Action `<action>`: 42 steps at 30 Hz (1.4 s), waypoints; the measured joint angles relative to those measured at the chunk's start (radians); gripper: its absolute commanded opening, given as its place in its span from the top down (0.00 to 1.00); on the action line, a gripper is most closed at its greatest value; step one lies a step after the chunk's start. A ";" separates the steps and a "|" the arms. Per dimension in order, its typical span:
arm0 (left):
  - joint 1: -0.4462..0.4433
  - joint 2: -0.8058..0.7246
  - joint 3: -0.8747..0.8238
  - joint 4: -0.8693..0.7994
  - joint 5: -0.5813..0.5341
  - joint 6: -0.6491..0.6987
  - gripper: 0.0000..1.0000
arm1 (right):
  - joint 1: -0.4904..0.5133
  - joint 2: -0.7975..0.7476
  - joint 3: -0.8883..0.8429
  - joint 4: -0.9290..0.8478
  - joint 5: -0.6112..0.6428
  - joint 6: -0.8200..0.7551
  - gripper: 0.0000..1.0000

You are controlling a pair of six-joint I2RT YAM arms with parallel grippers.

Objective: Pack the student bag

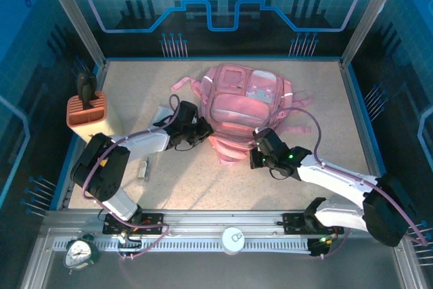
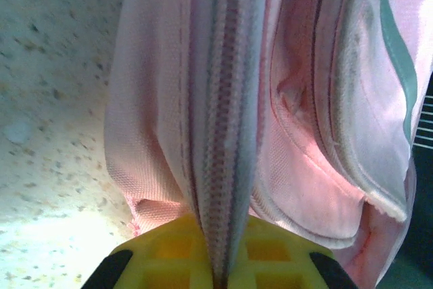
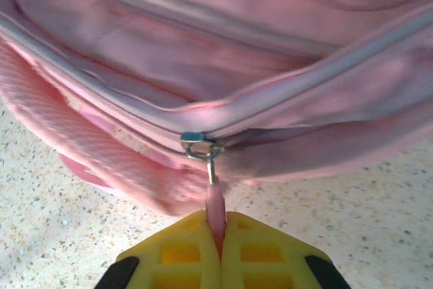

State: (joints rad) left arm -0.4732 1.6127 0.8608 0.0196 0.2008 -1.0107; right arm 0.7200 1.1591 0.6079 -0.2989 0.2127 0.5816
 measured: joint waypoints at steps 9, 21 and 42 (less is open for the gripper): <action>0.075 0.056 0.153 -0.136 0.043 0.114 0.99 | 0.020 0.023 0.014 0.018 -0.041 -0.041 1.00; 0.132 -0.032 0.162 -0.172 0.020 0.201 0.48 | 0.093 0.183 0.112 0.096 -0.053 -0.032 1.00; -0.214 -0.120 -0.145 0.172 -0.180 -0.332 0.33 | 0.093 0.182 0.078 0.144 -0.064 -0.022 1.00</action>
State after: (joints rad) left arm -0.6872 1.4925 0.7155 0.1917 0.0212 -1.3426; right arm 0.8127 1.3415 0.6861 -0.1551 0.1482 0.5594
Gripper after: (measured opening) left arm 0.667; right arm 0.057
